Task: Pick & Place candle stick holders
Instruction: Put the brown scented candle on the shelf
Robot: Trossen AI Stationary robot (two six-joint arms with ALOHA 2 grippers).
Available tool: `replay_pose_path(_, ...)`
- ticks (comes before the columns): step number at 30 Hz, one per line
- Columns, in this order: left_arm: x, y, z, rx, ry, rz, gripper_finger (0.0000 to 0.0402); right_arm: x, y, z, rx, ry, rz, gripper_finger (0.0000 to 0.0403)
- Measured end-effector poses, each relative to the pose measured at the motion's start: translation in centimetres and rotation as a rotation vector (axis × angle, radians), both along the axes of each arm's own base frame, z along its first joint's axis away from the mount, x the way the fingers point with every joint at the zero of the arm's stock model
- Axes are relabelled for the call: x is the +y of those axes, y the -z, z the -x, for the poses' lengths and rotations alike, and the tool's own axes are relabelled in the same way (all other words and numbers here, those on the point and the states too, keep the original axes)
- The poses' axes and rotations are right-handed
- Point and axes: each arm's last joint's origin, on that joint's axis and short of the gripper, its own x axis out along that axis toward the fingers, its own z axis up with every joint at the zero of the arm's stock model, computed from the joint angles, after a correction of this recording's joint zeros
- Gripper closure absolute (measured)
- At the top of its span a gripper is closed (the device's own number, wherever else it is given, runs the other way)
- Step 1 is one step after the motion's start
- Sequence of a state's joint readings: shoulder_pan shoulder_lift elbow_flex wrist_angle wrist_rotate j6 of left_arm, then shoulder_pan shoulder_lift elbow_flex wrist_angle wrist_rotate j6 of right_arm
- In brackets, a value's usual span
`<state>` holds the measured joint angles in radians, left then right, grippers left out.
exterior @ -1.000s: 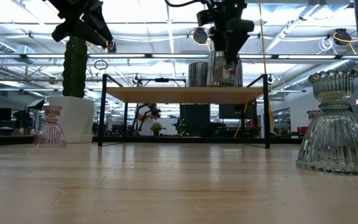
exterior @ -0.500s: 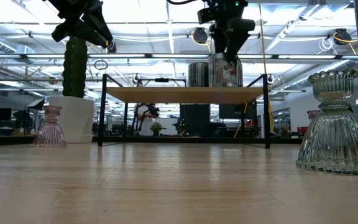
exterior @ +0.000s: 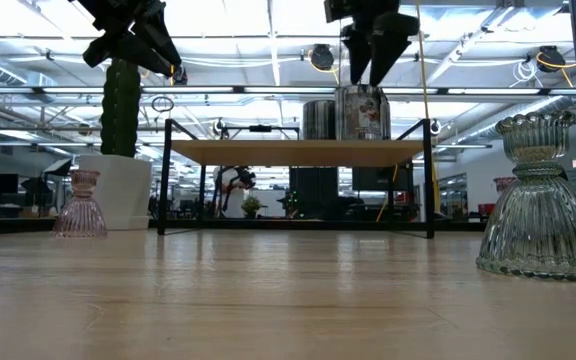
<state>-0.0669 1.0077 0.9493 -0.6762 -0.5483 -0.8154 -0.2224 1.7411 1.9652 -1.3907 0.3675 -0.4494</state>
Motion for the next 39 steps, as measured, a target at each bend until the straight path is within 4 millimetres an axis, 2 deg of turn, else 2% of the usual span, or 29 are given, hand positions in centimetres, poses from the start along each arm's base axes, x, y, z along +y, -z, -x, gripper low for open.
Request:
replay_pose_path(10,0.0,0.0,0.0,0.000,0.000,0.000,0.0279,4.3,-0.6,0.7,0.006,-0.030,-0.068,0.0003)
replay_pose_path(15,0.0,0.0,0.0,0.000,0.000,0.000,0.0279,6.1,-0.1,0.8,0.026,-0.056,-0.103,0.0003)
replay_pose_path(24,0.0,0.0,0.0,0.000,0.000,0.000,0.0279,6.4,3.6,-0.1,0.069,-0.061,-0.192,0.0003)
replay_pose_path(39,0.0,0.0,0.0,0.000,0.000,0.000,0.0279,6.3,3.3,0.1,0.043,-0.031,-0.184,0.0009)
